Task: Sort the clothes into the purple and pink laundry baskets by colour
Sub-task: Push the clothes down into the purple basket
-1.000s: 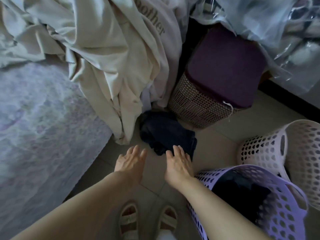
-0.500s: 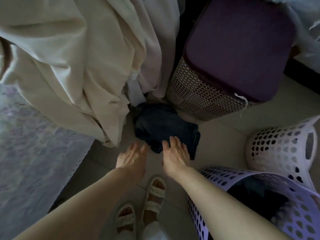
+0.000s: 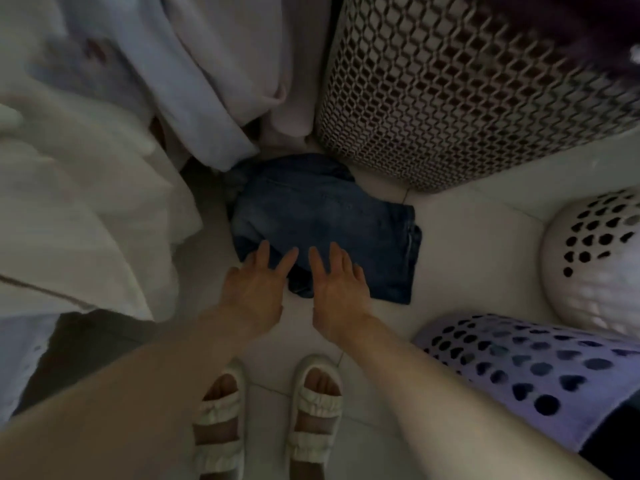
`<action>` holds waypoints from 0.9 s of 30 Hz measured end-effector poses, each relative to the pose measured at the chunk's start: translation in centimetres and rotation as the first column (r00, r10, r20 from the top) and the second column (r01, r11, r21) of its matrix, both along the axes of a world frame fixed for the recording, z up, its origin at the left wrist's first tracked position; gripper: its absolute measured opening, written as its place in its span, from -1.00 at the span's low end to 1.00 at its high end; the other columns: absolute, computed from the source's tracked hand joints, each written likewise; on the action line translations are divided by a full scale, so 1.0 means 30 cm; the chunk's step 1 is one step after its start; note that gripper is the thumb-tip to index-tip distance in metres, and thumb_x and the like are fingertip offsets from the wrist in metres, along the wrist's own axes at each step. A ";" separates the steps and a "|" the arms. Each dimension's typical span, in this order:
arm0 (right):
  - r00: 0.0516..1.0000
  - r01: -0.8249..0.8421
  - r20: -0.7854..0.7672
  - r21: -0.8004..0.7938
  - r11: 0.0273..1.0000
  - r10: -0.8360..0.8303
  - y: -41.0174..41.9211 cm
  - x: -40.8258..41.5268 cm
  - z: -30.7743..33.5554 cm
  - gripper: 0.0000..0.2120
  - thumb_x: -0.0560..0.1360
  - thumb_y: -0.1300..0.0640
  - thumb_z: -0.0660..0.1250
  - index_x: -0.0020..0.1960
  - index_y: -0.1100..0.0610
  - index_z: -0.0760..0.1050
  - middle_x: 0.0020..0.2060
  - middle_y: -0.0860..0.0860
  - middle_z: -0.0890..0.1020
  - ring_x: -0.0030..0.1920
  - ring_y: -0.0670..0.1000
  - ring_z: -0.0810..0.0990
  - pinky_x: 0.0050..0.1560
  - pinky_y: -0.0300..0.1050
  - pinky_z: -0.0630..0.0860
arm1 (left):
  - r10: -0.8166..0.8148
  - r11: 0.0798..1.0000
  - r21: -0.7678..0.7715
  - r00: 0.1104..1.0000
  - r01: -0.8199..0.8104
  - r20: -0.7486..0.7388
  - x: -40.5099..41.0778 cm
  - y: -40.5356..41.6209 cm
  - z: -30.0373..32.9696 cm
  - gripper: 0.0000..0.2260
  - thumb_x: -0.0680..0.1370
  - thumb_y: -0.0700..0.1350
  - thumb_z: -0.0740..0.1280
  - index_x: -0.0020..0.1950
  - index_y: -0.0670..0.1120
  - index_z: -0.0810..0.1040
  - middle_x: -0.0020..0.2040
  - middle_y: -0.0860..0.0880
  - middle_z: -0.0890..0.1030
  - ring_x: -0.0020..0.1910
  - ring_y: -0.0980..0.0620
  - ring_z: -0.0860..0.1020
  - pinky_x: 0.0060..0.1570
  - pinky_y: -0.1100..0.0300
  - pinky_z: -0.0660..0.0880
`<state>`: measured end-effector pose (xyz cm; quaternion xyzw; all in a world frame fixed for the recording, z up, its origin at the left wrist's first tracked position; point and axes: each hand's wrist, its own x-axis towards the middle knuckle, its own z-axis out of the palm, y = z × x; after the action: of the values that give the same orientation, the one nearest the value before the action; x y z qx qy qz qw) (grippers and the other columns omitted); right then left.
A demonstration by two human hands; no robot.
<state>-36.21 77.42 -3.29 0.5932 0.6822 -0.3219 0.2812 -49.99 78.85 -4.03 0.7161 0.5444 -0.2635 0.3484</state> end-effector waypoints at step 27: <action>0.977 0.200 -0.165 0.451 0.870 -0.139 0.169 0.019 -0.095 -0.75 0.55 0.31 0.21 0.22 0.24 0.45 0.20 0.21 0.50 0.12 0.25 0.47 -0.08 0.05 0.46 | 0.028 0.975 0.216 0.996 -0.046 0.090 0.027 0.079 -0.129 -0.09 0.52 0.00 0.36 0.54 -0.08 -0.30 0.55 -0.14 -0.12 0.48 -0.10 0.13 0.38 -0.01 0.27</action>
<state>-35.65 82.48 -6.13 0.6790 0.7012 -0.2095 0.0574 -49.20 81.22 -7.91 0.7504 0.5678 -0.1645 0.2957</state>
